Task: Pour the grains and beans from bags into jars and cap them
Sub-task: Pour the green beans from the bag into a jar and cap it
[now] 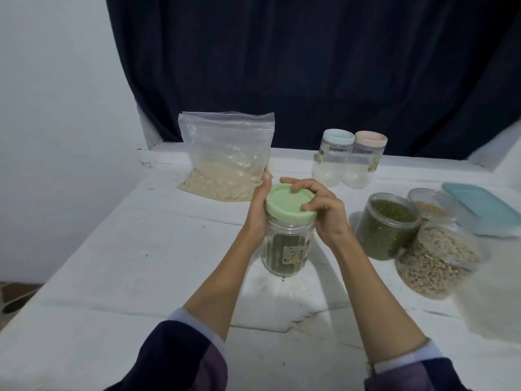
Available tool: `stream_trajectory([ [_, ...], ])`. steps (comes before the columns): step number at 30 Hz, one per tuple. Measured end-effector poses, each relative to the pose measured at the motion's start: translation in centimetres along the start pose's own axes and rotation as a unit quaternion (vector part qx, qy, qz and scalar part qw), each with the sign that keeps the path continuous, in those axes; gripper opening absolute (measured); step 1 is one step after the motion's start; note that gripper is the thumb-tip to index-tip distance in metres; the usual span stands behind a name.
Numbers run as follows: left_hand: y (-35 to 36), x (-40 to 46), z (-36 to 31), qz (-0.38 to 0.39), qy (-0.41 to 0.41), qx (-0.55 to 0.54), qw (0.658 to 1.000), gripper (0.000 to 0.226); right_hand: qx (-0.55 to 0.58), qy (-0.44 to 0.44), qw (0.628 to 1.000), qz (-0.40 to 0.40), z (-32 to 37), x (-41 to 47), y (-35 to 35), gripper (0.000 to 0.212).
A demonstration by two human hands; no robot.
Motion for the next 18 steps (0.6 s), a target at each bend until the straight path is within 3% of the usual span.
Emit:
stream_trajectory([
  [4,0.3,-0.3,-0.3,-0.003,-0.001,0.03,1.0,0.028,-0.003,0.009,1.0,-0.019,-0.5,0.1,-0.6,0.036],
  [12,-0.5,-0.1,0.2,0.003,-0.027,0.073,0.997,0.037,-0.049,0.01,0.999,-0.004,-0.5,0.2,-0.5,0.048],
  [16,-0.7,0.2,0.0,-0.003,-0.018,0.091,0.996,0.064,-0.06,0.018,0.997,0.034,-0.2,0.4,-0.4,0.055],
  [18,-0.7,0.3,-0.2,0.007,-0.006,0.097,0.995,0.049,-0.055,0.03,0.997,0.047,-0.2,0.6,-0.3,0.054],
])
Point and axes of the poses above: each hand's wrist, its own x-axis towards the middle knuckle, its own y-axis out of the palm, z = x × y, the point moved 6 cm from there along x, towards the middle knuckle, and after that the axes turned 10 degrees about -z, right-handed, at the moved point
